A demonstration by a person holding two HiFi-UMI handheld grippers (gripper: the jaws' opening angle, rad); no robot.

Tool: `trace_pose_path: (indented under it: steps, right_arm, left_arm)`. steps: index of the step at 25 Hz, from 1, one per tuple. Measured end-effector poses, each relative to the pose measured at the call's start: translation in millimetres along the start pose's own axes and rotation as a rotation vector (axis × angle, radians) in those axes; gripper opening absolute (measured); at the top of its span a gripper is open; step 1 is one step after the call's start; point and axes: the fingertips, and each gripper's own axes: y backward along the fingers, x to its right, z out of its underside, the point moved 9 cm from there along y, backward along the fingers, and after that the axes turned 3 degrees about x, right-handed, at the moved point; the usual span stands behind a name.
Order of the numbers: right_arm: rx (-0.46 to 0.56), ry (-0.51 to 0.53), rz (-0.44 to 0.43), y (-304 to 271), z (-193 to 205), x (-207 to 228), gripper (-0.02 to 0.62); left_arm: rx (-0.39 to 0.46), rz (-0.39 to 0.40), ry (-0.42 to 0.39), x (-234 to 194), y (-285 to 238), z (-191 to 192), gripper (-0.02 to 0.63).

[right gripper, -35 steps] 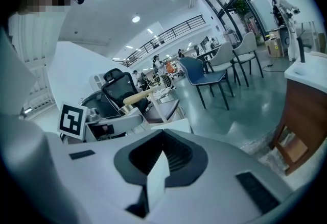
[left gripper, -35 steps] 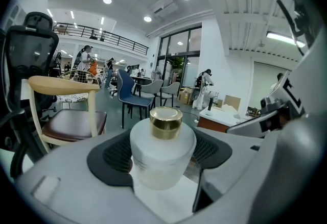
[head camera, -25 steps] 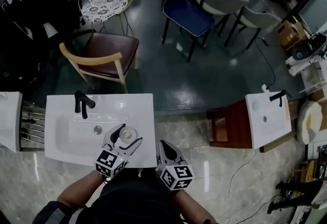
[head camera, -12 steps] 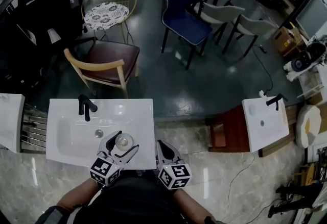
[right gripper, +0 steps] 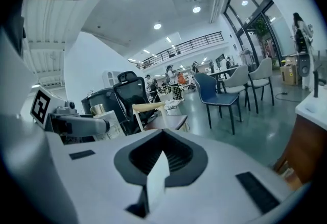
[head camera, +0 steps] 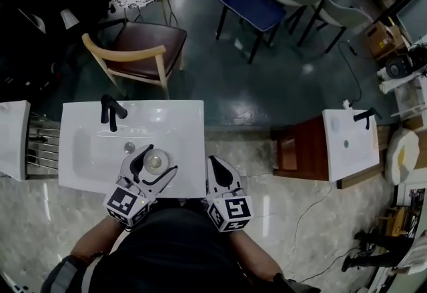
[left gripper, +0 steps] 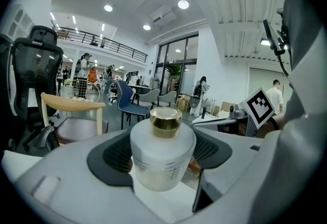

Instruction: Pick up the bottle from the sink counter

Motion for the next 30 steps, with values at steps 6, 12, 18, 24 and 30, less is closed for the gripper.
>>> trace_pose_path:
  steps: [6, 12, 18, 24, 30]
  right_arm:
    - [0.006, 0.027, 0.003, -2, -2, -1, 0.008]
    - [0.005, 0.027, -0.011, -5, -4, -1, 0.008]
    - [0.003, 0.032, -0.014, -8, -2, -1, 0.008]
    - [0.001, 0.047, -0.025, -7, -4, -3, 0.008]
    - [0.002, 0.047, -0.026, -6, -3, -2, 0.008]
  left_arm:
    - [-0.013, -0.009, 0.008, -5, 0, 8, 0.345]
    - [-0.023, -0.002, 0.019, -5, -4, 7, 0.345]
    - [-0.027, 0.001, 0.013, -10, -7, 10, 0.345]
    - [-0.034, 0.003, 0.016, -9, -11, 11, 0.345]
    - [-0.040, 0.002, 0.019, -8, -13, 14, 0.345]
